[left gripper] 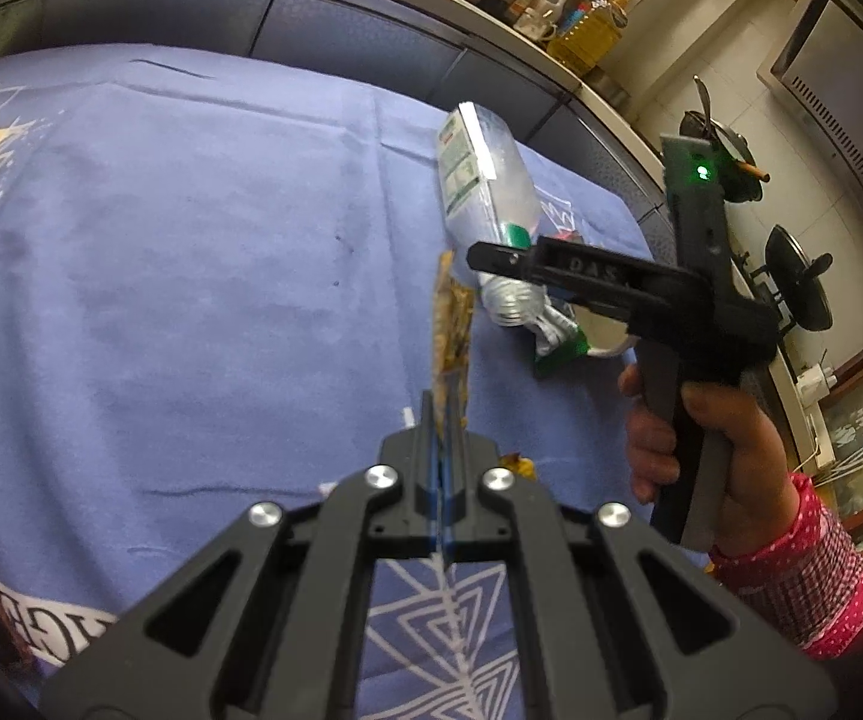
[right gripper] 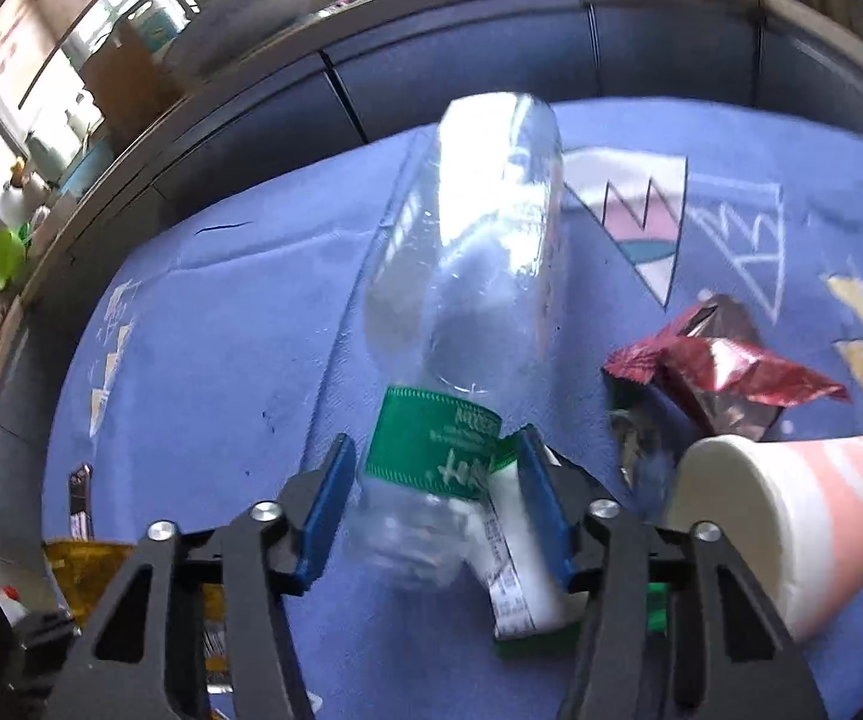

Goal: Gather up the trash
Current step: 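Grasp the clear water bottle by its green label with the right gripper while the left holds the wrapper, then carry the wrapper and bottle to the wastebasket and open both grippers over it, then grasp the green-and-white packet with the left gripper while the right grasps the pink paper cup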

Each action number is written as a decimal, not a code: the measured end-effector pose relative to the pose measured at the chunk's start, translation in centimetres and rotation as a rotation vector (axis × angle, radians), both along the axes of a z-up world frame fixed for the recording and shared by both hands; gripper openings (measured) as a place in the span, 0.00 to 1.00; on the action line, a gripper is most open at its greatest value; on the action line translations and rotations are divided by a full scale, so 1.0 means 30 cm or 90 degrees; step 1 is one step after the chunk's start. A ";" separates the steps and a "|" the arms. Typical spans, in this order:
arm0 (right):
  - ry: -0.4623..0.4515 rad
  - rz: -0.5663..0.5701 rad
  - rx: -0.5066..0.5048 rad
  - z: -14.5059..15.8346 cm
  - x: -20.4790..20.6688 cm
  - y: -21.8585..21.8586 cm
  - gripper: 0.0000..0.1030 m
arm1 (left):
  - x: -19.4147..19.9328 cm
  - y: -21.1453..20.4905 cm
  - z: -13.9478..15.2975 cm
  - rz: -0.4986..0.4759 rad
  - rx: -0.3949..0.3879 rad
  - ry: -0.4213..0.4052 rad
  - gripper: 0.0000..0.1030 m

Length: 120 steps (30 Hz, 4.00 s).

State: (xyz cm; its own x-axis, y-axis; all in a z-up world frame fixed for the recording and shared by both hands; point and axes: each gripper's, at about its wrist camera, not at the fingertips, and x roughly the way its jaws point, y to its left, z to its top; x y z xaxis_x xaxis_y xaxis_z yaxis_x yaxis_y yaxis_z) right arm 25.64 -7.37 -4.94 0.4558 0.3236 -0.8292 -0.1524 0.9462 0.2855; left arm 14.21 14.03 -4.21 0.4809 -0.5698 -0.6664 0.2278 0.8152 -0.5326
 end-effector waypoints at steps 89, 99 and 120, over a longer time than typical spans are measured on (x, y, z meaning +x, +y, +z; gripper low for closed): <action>-0.137 -0.383 0.117 0.190 -0.403 -1.478 0.55 | 0.005 -0.576 0.210 -0.118 0.179 -0.115 0.68; -0.096 -0.101 0.212 0.181 -0.308 -0.852 0.67 | 0.031 -0.478 0.101 -0.059 0.207 -0.106 0.68; -0.188 -0.113 -0.051 0.093 -0.291 -0.471 0.81 | 0.057 -0.396 -0.017 -0.062 0.139 -0.042 0.68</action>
State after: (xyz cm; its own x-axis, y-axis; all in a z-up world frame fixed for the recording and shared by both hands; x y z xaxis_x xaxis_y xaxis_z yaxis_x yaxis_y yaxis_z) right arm 16.90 -21.49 -2.15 0.7233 0.1572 -0.6724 -0.0484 0.9829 0.1777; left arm 15.92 2.16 -4.73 0.4772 -0.4615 -0.7479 0.3397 0.8817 -0.3273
